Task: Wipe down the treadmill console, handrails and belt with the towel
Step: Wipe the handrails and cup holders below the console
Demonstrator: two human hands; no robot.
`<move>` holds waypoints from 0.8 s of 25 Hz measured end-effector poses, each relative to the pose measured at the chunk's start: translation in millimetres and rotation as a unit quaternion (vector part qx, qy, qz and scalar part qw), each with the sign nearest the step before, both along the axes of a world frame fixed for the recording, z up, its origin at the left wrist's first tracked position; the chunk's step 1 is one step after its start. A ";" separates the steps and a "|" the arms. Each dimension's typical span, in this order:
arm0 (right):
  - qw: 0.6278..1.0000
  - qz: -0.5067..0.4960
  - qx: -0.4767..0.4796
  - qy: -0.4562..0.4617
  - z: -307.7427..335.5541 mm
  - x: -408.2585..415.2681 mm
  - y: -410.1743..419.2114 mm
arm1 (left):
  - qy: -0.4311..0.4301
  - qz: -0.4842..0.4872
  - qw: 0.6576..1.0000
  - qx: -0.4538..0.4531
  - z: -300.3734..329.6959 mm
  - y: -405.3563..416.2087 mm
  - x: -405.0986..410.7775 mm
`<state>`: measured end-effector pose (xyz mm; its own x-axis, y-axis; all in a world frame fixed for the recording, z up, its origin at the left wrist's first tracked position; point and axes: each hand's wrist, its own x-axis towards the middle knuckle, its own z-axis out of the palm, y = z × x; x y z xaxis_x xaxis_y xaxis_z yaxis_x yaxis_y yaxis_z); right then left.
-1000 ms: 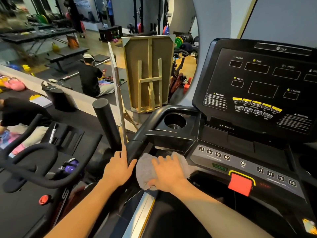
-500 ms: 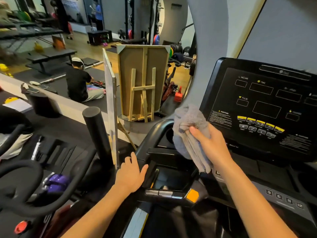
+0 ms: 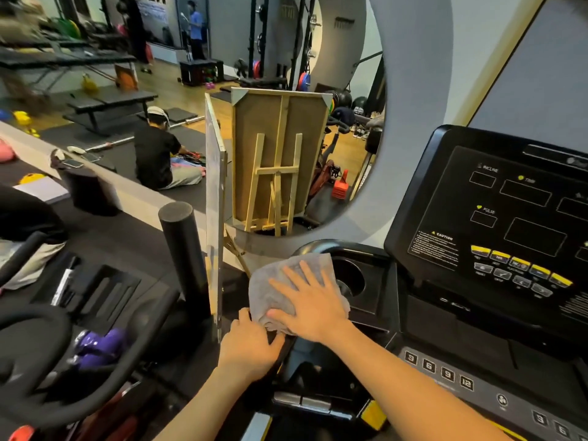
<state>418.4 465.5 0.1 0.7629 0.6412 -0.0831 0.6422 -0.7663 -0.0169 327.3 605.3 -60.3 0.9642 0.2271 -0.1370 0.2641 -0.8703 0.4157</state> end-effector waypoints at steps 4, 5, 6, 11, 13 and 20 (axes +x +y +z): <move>1.000 -0.018 -0.017 -0.006 -1.0 56.4 5.3 | -0.002 0.029 0.999 0.026 5.5 -7.5 14.4; 0.999 -0.029 -0.015 -0.020 -4.0 73.8 2.3 | -0.005 0.033 0.999 0.025 5.2 -9.7 18.7; 0.998 -0.041 -0.015 -0.033 -7.4 92.4 -3.2 | -0.007 0.034 0.999 0.025 5.8 -11.9 21.5; 0.982 -0.169 -0.020 -0.087 -5.2 148.0 -47.4 | -0.030 0.040 0.999 0.018 5.1 -11.1 24.4; 0.975 -0.217 -0.023 -0.038 5.8 153.6 -68.7 | -0.034 0.040 0.999 0.011 5.1 -10.4 23.8; 0.979 -0.181 -0.071 -0.064 6.4 117.9 -105.9 | -0.029 0.023 0.999 0.002 7.2 -9.2 21.5</move>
<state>536.3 359.6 6.6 0.9476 0.3168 -0.0410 0.3191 -0.9327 0.1680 348.8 596.1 -53.1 0.9589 0.2720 -0.0803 0.2796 -0.8593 0.4284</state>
